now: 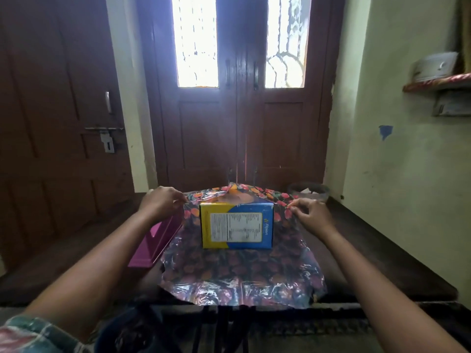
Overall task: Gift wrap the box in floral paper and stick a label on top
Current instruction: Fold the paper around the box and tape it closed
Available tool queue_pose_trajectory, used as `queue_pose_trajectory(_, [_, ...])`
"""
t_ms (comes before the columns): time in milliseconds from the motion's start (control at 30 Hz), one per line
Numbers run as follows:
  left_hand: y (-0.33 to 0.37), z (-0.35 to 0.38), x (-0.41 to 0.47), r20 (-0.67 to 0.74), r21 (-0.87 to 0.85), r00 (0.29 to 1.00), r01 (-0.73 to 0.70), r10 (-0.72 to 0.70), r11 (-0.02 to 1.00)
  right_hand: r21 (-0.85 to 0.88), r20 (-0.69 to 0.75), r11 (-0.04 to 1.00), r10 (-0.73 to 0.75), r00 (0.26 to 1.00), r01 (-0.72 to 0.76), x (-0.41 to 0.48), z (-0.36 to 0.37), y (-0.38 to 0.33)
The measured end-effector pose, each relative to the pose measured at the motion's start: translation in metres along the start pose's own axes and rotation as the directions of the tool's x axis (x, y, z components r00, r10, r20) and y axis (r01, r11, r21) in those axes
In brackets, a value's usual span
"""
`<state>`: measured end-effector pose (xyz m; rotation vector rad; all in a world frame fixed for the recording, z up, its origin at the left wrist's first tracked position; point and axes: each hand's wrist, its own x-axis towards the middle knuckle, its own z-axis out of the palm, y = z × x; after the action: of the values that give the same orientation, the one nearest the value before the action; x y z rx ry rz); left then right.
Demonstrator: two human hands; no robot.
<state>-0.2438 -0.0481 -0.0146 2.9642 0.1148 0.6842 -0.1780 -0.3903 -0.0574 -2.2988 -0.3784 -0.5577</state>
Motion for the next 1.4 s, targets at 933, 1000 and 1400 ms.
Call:
queue_pose_trajectory(933, [0.072,0.021,0.044,0.198,0.052,0.929,-0.328,0.312,0.943,-0.422,0.295,0.815,-0.291,0.91,0.398,0.024,0.042,-0.052])
queue_pose_trajectory(1000, [0.071,0.024,0.04,0.155,0.08,0.936,-0.332,0.317,0.94,-0.416,0.281,0.819,-0.297,0.913,0.395,0.024,0.043,-0.05])
queue_pose_trajectory(1400, [0.077,0.024,0.029,0.021,0.115,0.945,-0.328,0.328,0.938,-0.409,0.214,0.824,-0.332,0.919,0.393,0.018,0.042,-0.057])
